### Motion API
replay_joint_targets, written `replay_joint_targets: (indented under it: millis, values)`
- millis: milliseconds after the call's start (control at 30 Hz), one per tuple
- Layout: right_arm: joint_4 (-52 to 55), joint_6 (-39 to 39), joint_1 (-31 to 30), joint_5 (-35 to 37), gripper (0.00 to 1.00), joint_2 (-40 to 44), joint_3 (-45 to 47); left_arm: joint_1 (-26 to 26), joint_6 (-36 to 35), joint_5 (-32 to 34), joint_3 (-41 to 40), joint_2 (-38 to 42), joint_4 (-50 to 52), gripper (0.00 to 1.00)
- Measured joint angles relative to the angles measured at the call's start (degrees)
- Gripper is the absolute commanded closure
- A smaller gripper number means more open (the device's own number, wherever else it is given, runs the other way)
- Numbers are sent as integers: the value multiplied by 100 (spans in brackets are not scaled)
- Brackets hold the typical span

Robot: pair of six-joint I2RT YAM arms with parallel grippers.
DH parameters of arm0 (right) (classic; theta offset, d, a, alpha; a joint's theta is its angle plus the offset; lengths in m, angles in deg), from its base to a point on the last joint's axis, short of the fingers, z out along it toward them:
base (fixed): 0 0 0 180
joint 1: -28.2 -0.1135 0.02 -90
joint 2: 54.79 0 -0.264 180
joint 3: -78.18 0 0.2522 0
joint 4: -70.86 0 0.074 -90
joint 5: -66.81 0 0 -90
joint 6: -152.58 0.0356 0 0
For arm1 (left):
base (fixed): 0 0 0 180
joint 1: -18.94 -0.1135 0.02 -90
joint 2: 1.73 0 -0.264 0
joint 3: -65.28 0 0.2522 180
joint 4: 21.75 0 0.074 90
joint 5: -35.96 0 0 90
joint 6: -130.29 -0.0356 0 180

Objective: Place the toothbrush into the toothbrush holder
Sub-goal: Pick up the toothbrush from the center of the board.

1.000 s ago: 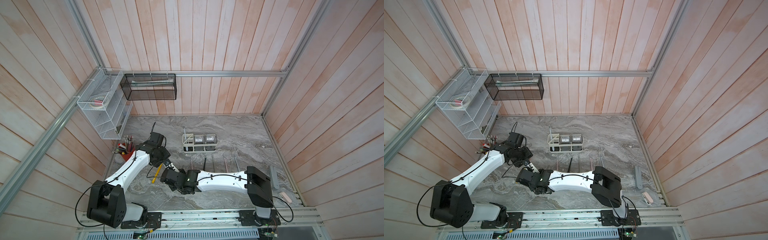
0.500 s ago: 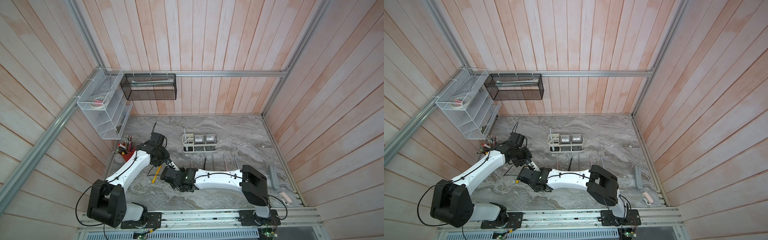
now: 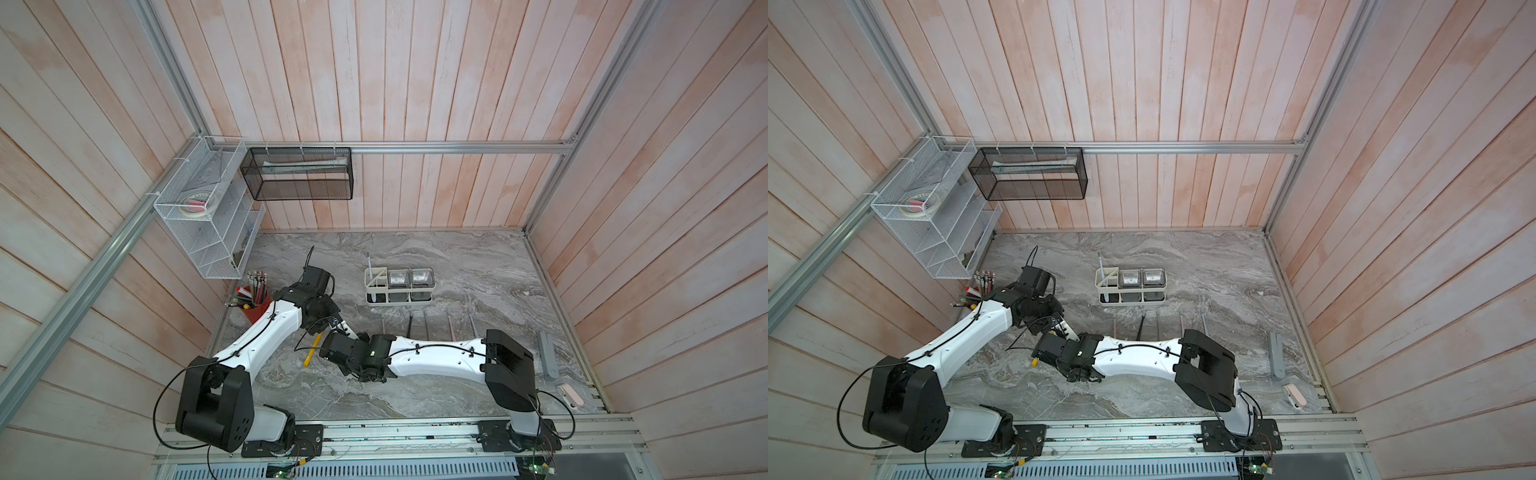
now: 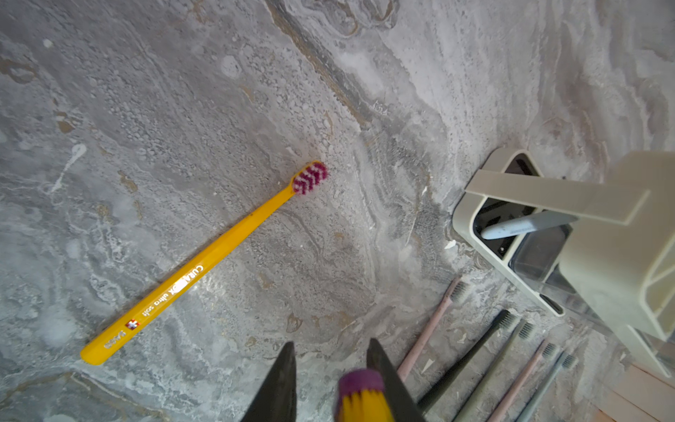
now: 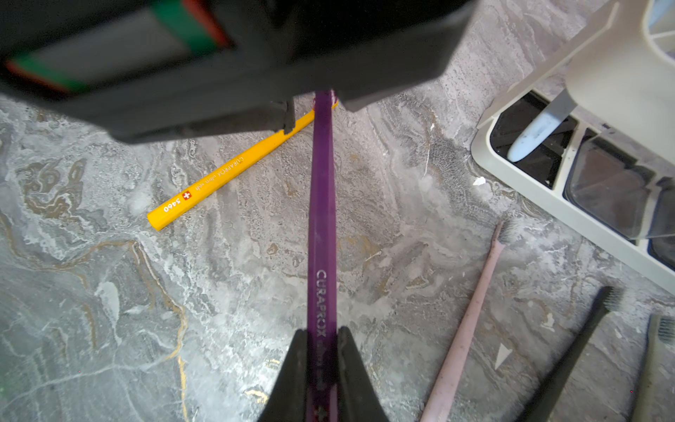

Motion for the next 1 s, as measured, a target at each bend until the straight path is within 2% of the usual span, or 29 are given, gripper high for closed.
replay_joint_targets:
  millis: [100,300,500,633,1000]
  values:
    - [2,0,0,-4,99,0,0,0,-2,2,0,-63,-2,68]
    - [0,-33,-11,-59,99,0,0,2,0,2,4,-70,-26,82]
    - [0,-33,-22,-85,99,0,0,4,22,2,15,-70,-35,82]
    - [2,-33,-22,-81,99,0,0,4,0,4,15,-70,-33,87]
    - [2,-37,-20,-68,100,0,0,4,-31,28,15,-96,-17,89]
